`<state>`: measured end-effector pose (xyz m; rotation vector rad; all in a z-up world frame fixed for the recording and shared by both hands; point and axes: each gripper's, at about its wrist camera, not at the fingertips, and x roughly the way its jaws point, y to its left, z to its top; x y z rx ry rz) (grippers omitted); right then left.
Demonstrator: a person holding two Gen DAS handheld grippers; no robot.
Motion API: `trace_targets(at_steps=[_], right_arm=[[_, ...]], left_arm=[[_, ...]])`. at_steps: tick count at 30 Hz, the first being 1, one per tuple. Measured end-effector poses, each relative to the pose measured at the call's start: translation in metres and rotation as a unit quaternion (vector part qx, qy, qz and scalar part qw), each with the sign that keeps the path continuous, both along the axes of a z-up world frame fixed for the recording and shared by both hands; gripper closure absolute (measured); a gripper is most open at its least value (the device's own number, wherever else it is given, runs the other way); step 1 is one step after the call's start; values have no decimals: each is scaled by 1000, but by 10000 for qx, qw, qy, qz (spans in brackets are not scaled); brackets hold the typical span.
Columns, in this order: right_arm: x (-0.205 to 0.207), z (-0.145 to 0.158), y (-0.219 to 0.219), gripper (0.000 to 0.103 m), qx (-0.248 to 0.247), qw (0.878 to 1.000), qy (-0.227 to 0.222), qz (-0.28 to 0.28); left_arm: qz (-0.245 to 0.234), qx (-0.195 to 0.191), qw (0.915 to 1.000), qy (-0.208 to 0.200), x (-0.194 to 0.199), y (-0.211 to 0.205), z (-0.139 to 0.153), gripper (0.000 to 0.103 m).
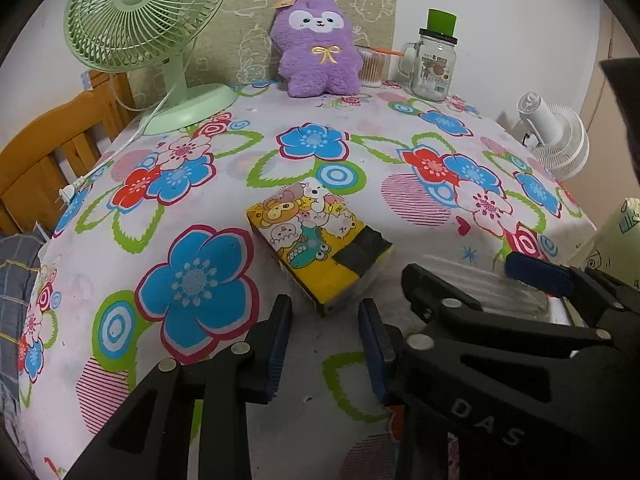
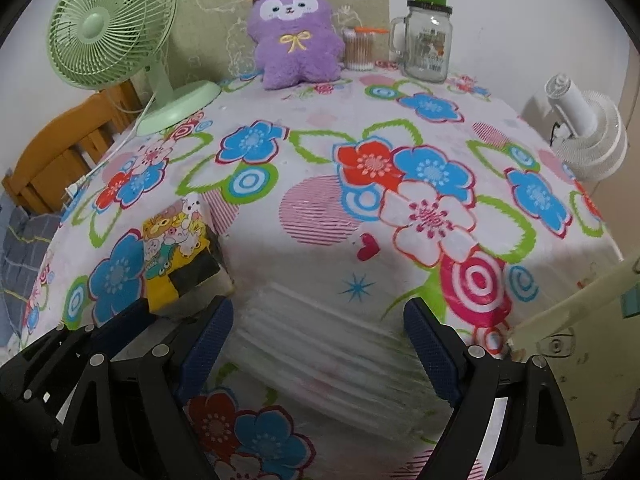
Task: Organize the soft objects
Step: 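Lower the left tool around the yellow cartoon snack bag and close it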
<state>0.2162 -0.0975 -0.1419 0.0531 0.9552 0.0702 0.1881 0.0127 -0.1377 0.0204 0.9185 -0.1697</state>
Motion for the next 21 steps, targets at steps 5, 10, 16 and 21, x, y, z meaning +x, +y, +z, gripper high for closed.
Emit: trace_targets(at_steps=[5,10,16,21], right_arm=[[1,0,3,34,-72,9999,-42,73],[0,2,5,57,-5,9997,-32,226],[-1,9,2,70,36,9996,-161,224],[2,19,-9,70,139,9994,-301,61]], left_arm=[[-35,20,10000,0,-1,-2,0,62],[4,106,9999,15,0,-4,-1,43],[18,66,9999,83,5,-6,2,31],[40,86,9999,-52,12,-13,11,23]])
